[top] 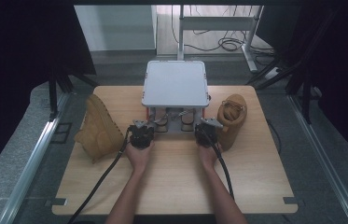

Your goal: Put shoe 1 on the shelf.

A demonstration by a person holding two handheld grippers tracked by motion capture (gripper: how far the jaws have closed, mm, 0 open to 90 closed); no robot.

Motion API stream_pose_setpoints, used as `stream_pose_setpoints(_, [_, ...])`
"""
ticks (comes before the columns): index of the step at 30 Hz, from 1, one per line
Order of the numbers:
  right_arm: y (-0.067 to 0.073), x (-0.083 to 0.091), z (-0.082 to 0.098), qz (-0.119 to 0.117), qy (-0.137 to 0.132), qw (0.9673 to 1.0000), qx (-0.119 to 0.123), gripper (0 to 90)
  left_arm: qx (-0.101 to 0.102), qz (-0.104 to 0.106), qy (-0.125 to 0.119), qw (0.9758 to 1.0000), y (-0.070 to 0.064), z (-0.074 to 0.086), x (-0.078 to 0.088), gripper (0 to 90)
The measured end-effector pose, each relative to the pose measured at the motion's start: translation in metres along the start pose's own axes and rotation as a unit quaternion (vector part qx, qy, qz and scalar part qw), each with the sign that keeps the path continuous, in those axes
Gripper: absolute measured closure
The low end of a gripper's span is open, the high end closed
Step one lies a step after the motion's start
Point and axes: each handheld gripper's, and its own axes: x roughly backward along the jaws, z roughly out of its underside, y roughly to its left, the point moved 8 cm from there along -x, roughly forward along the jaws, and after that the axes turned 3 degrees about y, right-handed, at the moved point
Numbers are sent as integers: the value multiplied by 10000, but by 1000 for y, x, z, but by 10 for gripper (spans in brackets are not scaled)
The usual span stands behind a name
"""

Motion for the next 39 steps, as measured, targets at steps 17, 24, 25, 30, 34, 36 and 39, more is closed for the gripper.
stream_pose_setpoints(17, [5, -7, 1, 32, 106, 9999, 35, 893, -63, 94, 40, 9999, -9, -1, -4, 875])
stream_pose_setpoints(24, [6, -8, 1, 5, 107, 9999, 37, 893, -52, 121, 6, 9999, -12, -8, -6, 880])
stream_pose_setpoints(25, [6, -8, 1, 7, 105, 9999, 51, 893, -21, 133, -6, 9999, -12, -9, -6, 881])
stream_pose_setpoints(30, [6, -8, 0, 15, 120, 9999, 73, 894, 75, 180, -62, 9998, -14, -9, -8, 885])
stream_pose_setpoints(34, [8, -8, 0, -5, 110, 9999, 112, 895, 169, 216, -106, 9996, -16, -10, -11, 885])
stream_pose_setpoints(36, [9, -8, 0, -18, 110, 9999, 132, 895, 183, 211, -124, 9995, -16, -10, -13, 884])
stream_pose_setpoints(39, [12, -9, 1, -46, 110, 9998, 165, 895, 197, 195, -88, 9996, -17, -10, -16, 883])
